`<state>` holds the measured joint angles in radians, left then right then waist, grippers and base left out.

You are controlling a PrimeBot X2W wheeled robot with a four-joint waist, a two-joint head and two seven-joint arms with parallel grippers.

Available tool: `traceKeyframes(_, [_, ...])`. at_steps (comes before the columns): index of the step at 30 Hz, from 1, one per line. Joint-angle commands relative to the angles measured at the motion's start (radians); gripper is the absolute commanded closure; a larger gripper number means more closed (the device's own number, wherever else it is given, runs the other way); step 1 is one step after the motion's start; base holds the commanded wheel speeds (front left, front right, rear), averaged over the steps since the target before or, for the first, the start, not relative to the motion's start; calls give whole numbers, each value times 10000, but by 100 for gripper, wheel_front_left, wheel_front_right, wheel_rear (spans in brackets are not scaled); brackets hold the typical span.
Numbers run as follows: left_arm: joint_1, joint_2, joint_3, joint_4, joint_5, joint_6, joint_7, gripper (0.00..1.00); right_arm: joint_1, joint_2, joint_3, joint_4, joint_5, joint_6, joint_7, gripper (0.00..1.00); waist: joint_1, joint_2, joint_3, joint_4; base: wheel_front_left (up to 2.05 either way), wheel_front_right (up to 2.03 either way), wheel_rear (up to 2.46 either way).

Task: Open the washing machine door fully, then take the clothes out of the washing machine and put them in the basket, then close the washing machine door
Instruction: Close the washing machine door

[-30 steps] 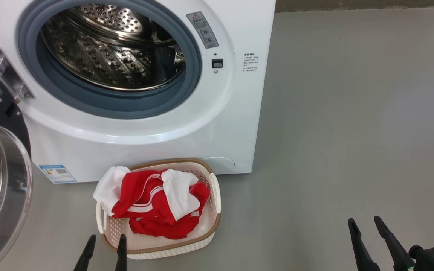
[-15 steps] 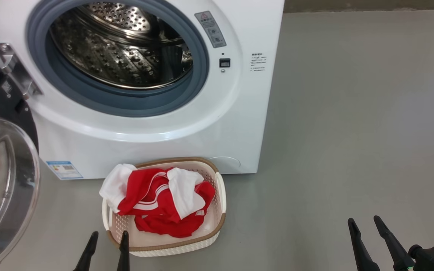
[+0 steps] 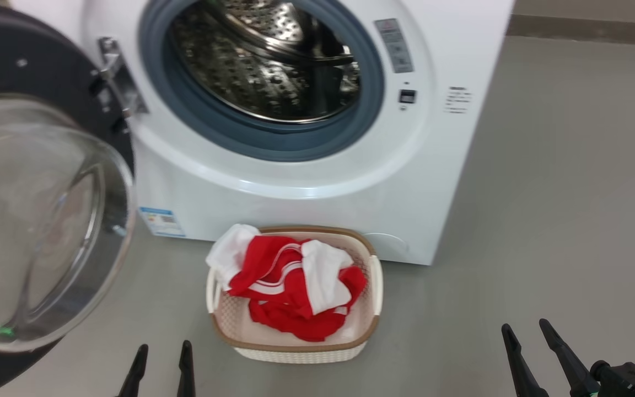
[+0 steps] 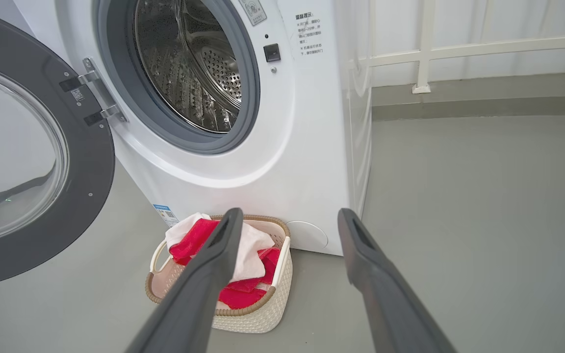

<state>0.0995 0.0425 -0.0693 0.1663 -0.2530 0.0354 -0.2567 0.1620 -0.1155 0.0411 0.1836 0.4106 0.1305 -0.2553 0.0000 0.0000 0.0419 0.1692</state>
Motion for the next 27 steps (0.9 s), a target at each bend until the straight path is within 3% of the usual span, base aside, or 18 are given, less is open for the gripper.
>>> traceKeyframes(1, [-146,77,250,-235,-50,62,-51,0,-89,-180,223,-206,-160,2,-65,0,0,0,-157,795,0,0,0])
traceKeyframes(15, [144,77,-235,-174,-231,329,-51,0,85,-67,452,-172,-165,2,-65,0,0,0,-435,3234,0,0,0])
traceKeyframes(27, [459,77,-141,-913,-757,1013,-51,0,-768,-455,1425,130,8,2,-65,0,0,0,-113,3573,0,0,0])
